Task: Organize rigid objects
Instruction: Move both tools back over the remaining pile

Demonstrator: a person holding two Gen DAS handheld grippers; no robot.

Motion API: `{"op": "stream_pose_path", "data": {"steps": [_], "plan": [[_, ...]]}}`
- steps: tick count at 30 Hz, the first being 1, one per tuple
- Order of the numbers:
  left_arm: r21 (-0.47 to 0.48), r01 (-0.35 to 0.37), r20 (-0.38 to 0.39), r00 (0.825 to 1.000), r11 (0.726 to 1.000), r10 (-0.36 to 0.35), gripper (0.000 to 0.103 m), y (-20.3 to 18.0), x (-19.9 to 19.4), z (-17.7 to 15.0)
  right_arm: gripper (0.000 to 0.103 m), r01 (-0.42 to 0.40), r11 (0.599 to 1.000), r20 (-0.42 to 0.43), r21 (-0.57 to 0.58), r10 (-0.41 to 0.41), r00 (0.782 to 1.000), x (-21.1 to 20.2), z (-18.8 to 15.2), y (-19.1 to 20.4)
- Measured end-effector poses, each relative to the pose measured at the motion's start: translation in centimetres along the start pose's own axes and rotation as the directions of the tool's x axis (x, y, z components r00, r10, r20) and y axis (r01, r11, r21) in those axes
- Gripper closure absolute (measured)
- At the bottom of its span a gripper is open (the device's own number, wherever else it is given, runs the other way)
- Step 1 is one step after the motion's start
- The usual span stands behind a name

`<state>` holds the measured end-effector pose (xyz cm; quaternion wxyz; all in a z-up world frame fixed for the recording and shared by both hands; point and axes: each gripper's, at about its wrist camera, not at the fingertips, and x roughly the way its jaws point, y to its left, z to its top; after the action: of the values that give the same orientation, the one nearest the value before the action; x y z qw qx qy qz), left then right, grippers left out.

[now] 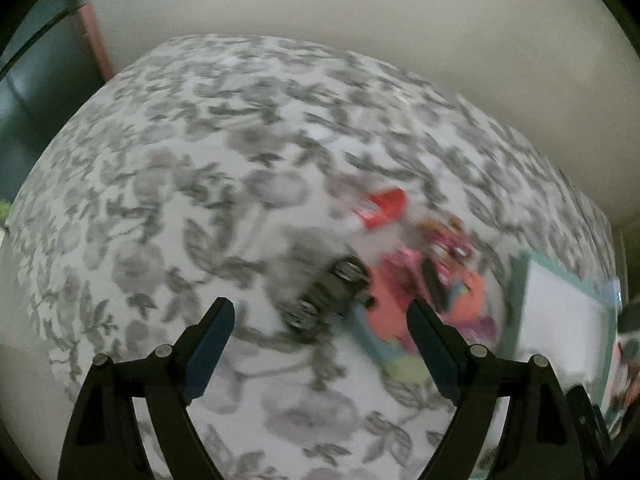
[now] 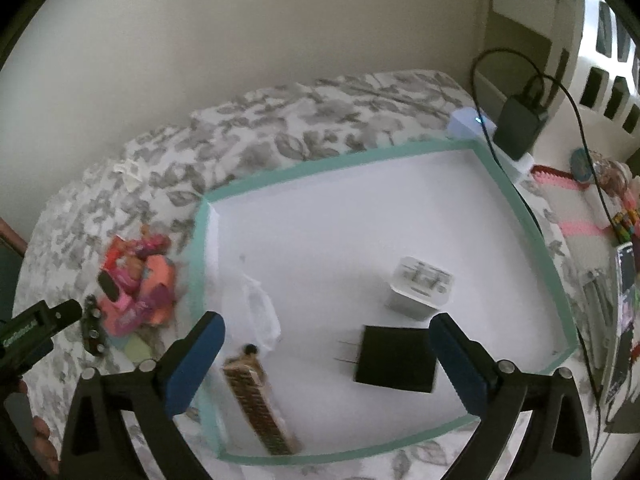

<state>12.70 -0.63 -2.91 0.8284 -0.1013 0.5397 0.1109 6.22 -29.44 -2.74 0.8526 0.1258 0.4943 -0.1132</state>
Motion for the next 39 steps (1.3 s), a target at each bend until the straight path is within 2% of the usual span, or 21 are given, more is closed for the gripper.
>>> {"op": "stream_pose_path", "data": {"steps": [2, 8, 13, 19, 24, 37, 39], "plan": [[-0.035, -0.012, 0.007, 1.0, 0.999, 0.012, 0.008, 1.3, 0.0, 0.6, 0.0, -0.023, 1.0, 0.017, -0.011, 0.023, 1.0, -0.4, 0.2, 1.0], [-0.129, -0.022, 0.027, 0.999, 0.991, 0.026, 0.008, 4.9, -0.4, 1.8, 0.0, -0.122, 0.991, 0.056, -0.061, 0.126, 0.99, -1.3, 0.9, 5.0], [-0.159, 0.001, 0.006, 1.0, 0.987, 0.0, 0.008, 6.0, 0.6, 2.1, 0.0, -0.18, 0.975, 0.035, -0.129, 0.185, 0.982, -0.6, 1.1, 8.9], [-0.136, 0.049, -0.072, 0.996, 0.99, -0.059, 0.008, 5.2, 2.9, 1.8, 0.0, -0.184, 0.947, -0.029, -0.262, 0.183, 0.983, 1.7, 0.2, 12.6], [-0.089, 0.069, -0.124, 0.989, 0.994, -0.079, 0.008, 4.0, 4.7, 1.5, 0.0, -0.175, 0.922, -0.085, -0.346, 0.155, 0.984, 4.2, -0.6, 14.6], [-0.046, 0.117, -0.151, 0.981, 0.992, -0.123, 0.008, 2.7, 6.1, 2.0, 0.001, -0.169, 0.873, -0.118, -0.458, 0.128, 0.985, 6.7, -1.4, 17.2], [-0.037, 0.124, -0.155, 0.979, 0.992, -0.129, 0.008, 2.5, 6.1, 1.9, 0.006, -0.173, 0.872, -0.124, -0.457, 0.13, 0.984, 6.9, -1.6, 17.3]]}}
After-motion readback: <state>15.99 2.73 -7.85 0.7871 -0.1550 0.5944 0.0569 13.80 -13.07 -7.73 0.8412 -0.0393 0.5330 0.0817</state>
